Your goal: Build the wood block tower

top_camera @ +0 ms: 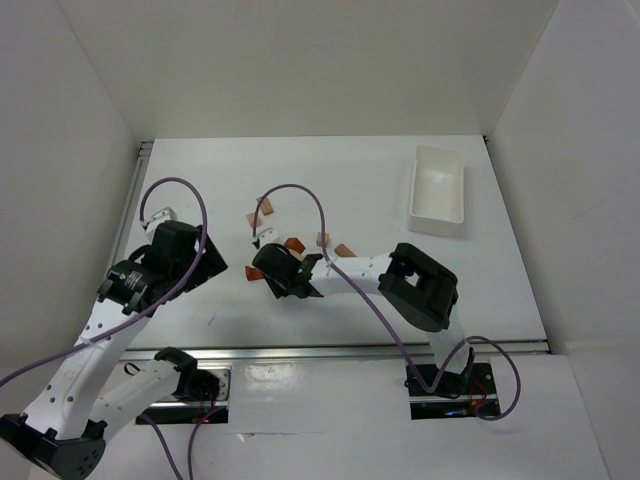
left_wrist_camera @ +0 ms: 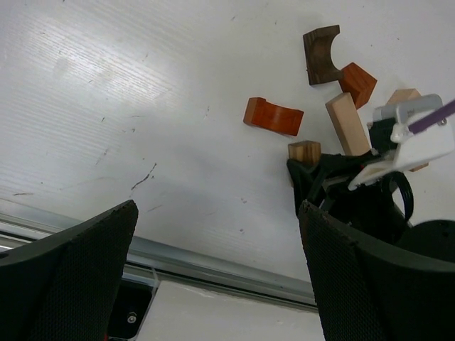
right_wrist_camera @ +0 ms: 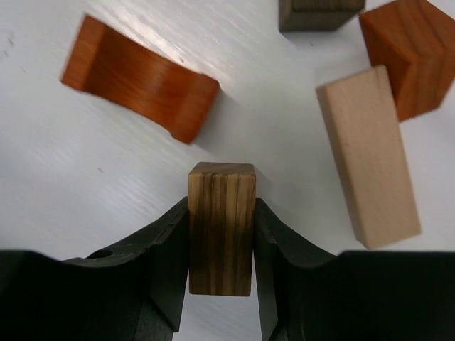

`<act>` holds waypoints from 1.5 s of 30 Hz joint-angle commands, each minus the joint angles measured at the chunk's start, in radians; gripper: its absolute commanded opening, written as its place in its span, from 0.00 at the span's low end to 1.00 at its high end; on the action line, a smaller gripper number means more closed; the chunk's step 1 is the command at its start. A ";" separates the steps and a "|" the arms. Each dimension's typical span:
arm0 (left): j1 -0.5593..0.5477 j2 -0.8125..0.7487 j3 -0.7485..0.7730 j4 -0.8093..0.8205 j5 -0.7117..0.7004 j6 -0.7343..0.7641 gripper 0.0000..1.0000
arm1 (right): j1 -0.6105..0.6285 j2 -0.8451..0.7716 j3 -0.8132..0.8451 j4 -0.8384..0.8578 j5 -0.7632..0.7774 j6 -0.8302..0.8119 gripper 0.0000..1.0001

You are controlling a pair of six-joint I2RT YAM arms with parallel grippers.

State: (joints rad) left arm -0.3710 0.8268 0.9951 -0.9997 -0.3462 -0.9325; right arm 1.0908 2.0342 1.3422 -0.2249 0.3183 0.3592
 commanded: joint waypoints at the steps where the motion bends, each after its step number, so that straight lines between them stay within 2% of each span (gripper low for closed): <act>1: -0.003 0.017 0.008 0.047 0.004 0.031 1.00 | 0.008 -0.094 -0.128 0.051 0.071 -0.150 0.01; 4: -0.003 0.028 -0.004 0.075 0.022 0.041 1.00 | -0.034 -0.178 -0.242 0.163 -0.013 -0.327 0.00; 9: -0.003 0.048 -0.024 0.154 0.075 0.086 1.00 | -0.103 -0.226 -0.305 0.217 -0.102 -0.451 0.00; 13: -0.003 0.048 -0.108 0.257 0.140 0.077 1.00 | -0.202 -0.226 -0.316 0.263 -0.134 -0.549 0.00; 18: -0.003 0.002 -0.252 0.432 0.292 0.058 1.00 | -0.342 -0.245 -0.316 0.291 -0.367 -0.663 0.00; 19: -0.003 0.002 -0.253 0.443 0.292 0.058 1.00 | -0.373 -0.259 -0.316 0.300 -0.424 -0.759 0.00; 23: -0.003 0.076 -0.184 0.412 0.224 0.125 1.00 | -0.382 -0.377 -0.362 0.262 -0.625 -0.940 0.00; 28: -0.003 0.211 -0.083 0.369 0.161 0.195 1.00 | -0.382 -0.482 -0.434 0.169 -0.771 -0.950 0.03; 32: -0.003 0.307 -0.030 0.397 0.200 0.250 1.00 | -0.382 -0.491 -0.443 0.081 -0.750 -0.983 0.11; 37: -0.003 0.405 0.017 0.417 0.234 0.293 1.00 | -0.382 -0.387 -0.328 -0.053 -0.725 -1.039 0.18; 44: -0.003 0.472 0.039 0.447 0.246 0.314 1.00 | -0.373 -0.345 -0.328 -0.012 -0.742 -1.059 0.19; 45: -0.003 0.488 0.039 0.447 0.246 0.314 1.00 | -0.373 -0.345 -0.328 -0.011 -0.742 -1.059 0.23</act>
State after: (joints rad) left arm -0.3725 1.2964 1.0012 -0.5919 -0.1230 -0.6506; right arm 0.7090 1.6810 0.9749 -0.2501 -0.4057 -0.6758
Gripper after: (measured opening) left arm 0.995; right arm 0.434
